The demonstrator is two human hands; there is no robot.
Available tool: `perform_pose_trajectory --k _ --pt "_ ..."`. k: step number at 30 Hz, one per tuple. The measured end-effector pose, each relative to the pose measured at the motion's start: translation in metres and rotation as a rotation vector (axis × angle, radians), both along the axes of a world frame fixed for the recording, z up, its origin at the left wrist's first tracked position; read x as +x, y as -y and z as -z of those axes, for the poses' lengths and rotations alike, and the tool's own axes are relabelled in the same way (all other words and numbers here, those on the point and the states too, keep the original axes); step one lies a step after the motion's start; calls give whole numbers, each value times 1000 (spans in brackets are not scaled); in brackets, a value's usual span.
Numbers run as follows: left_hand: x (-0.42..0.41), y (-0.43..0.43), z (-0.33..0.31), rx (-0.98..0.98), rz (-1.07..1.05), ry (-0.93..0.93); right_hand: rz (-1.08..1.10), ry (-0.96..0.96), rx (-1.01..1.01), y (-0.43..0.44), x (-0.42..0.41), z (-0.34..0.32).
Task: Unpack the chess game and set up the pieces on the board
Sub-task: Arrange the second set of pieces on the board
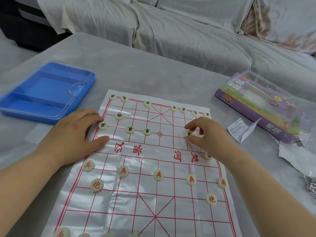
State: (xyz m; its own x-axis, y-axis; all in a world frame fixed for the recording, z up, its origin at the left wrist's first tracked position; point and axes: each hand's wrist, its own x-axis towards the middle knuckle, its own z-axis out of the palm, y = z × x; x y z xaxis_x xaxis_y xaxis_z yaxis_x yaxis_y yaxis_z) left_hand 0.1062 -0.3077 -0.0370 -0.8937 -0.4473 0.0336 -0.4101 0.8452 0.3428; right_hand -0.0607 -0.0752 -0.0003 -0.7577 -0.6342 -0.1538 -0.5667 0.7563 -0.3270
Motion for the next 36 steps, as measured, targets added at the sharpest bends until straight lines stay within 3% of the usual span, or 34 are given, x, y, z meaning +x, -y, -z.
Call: perform_pose_trajectory --k 10,14,22,31,36 --pt "0 -1 -1 -7 2 -1 33 102 32 -1 1 2" --pt "-1 0 0 -12 4 9 2 40 15 1 -1 -6" --pt "0 0 0 -14 17 8 -270 -5 -56 59 28 10" --pt "1 1 0 -7 23 -8 -169 20 -156 50 19 13" --pt "0 1 1 -2 10 -5 -139 64 -98 41 19 18"
